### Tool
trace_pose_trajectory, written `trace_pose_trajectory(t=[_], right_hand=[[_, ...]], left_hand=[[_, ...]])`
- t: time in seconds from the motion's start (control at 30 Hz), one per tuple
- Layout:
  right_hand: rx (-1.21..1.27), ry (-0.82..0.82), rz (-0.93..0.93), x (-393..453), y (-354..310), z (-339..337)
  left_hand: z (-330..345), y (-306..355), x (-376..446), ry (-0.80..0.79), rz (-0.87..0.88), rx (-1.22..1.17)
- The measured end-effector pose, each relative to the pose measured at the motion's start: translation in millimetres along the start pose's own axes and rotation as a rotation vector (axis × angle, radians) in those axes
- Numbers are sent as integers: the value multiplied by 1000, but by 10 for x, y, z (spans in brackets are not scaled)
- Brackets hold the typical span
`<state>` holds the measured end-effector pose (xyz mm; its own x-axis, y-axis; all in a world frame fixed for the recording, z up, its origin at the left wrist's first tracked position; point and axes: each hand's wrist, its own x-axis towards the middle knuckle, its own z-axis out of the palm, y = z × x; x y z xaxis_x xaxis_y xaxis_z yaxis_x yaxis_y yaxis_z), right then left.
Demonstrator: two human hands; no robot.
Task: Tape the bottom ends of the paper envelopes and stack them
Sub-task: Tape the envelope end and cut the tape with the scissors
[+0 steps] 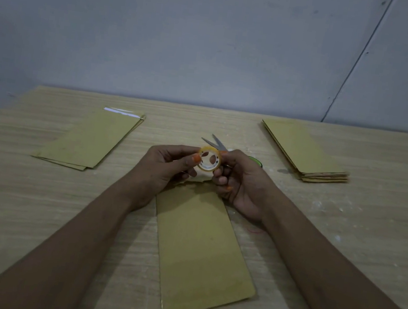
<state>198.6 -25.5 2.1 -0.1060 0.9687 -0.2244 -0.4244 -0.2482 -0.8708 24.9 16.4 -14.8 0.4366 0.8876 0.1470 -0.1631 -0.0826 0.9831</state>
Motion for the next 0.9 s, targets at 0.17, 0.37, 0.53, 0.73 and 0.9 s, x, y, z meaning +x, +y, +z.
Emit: trace_pose_trajectory(t=[0.17, 0.37, 0.53, 0.73, 0.9], right_hand=[[0, -3, -3, 7, 2, -11], [-11, -5, 8, 37, -2, -26], [-59, -24, 17, 39, -12, -24], [-98, -45, 19, 30, 4, -38], [-19, -51, 3, 39, 7, -47]], left_hand=[[-11, -2, 11, 10, 13, -9], [-19, 2, 11, 19, 6, -22], [-25, 17, 2, -9, 14, 15], [-5, 28, -15, -15, 18, 48], [-2, 24, -16, -15, 0, 47]])
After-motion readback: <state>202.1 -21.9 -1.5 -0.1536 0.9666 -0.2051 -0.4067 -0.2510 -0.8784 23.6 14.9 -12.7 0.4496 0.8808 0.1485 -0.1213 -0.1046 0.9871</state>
